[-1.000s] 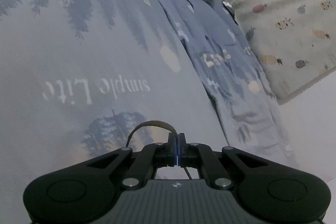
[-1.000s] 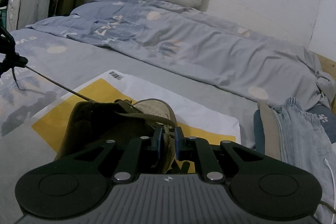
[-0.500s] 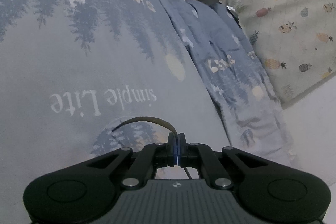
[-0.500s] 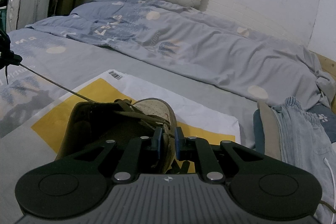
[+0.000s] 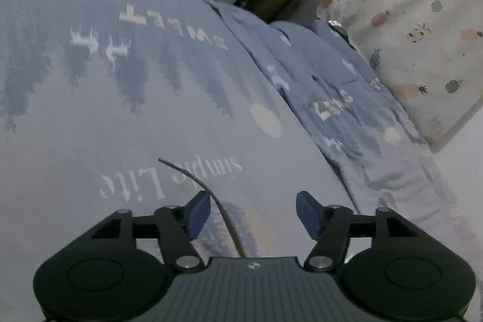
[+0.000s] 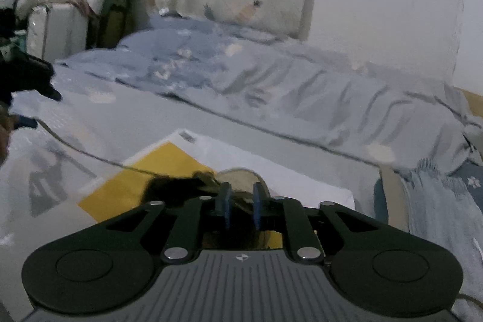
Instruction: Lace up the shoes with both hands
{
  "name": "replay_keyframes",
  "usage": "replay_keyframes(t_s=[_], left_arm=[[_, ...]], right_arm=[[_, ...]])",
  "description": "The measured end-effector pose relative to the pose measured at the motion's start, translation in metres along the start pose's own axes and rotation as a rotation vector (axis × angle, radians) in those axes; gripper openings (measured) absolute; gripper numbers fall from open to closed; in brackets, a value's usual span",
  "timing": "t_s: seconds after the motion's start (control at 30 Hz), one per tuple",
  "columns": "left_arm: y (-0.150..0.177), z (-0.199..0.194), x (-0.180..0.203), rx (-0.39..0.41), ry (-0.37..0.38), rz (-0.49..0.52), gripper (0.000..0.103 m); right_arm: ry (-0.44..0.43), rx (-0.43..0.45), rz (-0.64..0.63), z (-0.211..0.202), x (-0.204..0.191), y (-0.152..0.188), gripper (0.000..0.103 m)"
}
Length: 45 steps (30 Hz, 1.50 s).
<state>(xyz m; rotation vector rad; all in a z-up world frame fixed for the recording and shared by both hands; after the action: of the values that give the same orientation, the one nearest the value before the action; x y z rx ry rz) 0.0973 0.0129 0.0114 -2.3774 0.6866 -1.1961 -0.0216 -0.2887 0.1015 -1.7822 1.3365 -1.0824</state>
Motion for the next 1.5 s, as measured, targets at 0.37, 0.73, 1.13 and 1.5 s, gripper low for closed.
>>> replay_keyframes(t_s=[0.37,0.73,1.13,1.5], left_arm=[[0.042,-0.044,0.083,0.006,0.278,0.185,0.082],[0.144,-0.073,0.161,-0.133,0.524,0.359,0.083],[0.198,-0.084,0.177,-0.224,0.603,0.45,0.083],[0.194,-0.082,0.174,-0.241,0.607,0.437,0.083]], right_arm=[[0.155,0.034,0.32,-0.023,0.122,0.017,0.037],[0.487,-0.082,0.594,-0.058,0.269,0.117,0.037],[0.59,-0.18,0.711,-0.065,0.313,0.167,0.036],[0.712,-0.221,0.595,-0.051,0.315,0.169,0.008]])
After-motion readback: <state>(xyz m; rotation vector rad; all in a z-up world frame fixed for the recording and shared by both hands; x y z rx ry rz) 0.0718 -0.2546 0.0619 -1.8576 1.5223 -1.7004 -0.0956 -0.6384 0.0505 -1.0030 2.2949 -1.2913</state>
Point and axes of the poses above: each gripper's, at about its wrist camera, not at the fingertips, and z roughly the way its jaws point, x to its right, y to its underside, the point moved 10 cm from there along z, roughly the way its jaws point, and after that the axes turned 3 degrees about -x, right-handed, at the moved point
